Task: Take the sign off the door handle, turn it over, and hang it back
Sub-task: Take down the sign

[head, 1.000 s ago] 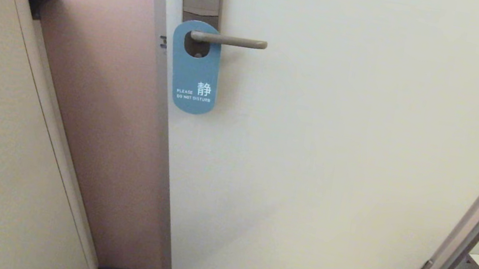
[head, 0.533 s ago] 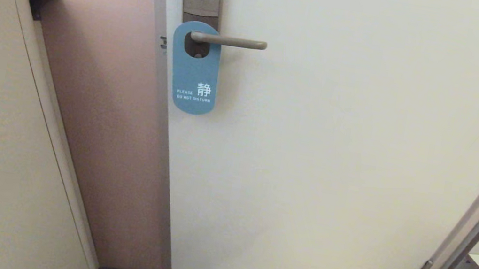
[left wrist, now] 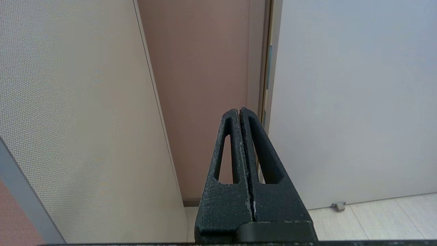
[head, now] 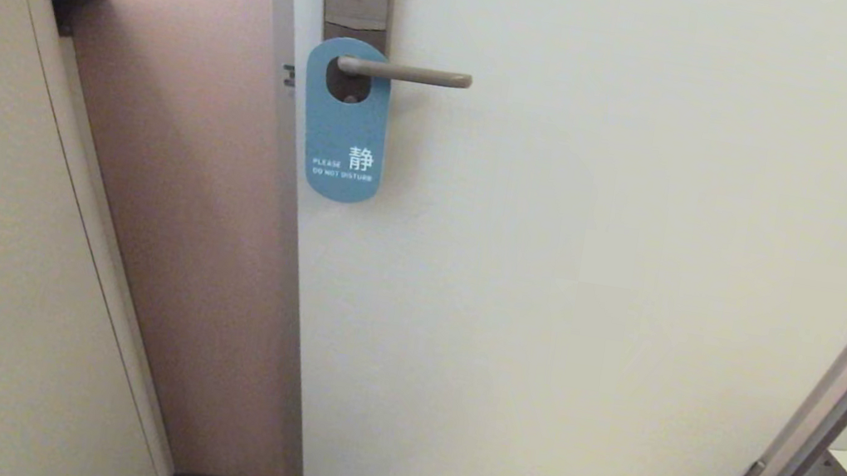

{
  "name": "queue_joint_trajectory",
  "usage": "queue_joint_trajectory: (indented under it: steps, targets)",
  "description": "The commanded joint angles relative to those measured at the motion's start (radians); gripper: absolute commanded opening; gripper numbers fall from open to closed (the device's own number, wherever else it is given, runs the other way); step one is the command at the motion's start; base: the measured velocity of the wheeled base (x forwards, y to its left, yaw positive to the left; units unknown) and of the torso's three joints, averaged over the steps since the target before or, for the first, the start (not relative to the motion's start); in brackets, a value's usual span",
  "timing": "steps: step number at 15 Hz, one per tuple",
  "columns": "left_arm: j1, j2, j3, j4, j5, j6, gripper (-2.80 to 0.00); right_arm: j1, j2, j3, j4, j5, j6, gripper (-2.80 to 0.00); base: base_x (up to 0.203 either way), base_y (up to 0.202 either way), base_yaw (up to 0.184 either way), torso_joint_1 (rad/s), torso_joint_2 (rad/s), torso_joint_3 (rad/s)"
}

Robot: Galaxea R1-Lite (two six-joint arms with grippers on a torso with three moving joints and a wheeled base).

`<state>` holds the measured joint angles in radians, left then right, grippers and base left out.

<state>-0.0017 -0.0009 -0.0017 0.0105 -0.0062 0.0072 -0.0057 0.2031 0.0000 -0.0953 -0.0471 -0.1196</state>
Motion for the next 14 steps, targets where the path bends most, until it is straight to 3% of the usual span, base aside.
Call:
queue_joint_trajectory:
  steps: [1,4,7,14]
  targets:
    - [0.000,0.001,0.000,0.000,0.000,0.000,-2.80,0.004,-0.099,-0.002,0.036,0.041,-0.001,-2.80,0.000,0.000,0.000,0.000,0.00,0.000]
    - [0.000,0.001,0.000,0.000,0.000,0.000,-2.80,0.006,-0.193,-0.003,0.095,0.068,0.014,-2.80,0.000,0.000,0.000,0.000,0.00,0.000]
    - [0.000,0.001,-0.001,0.000,0.000,0.000,-2.80,0.006,-0.203,0.000,0.094,0.055,0.078,-2.80,0.000,0.000,0.000,0.000,0.00,0.000]
    - [0.000,0.001,0.000,0.000,0.000,0.000,-2.80,0.006,-0.203,0.000,0.094,0.053,0.083,-2.80,0.000,0.000,0.000,0.000,0.00,0.000]
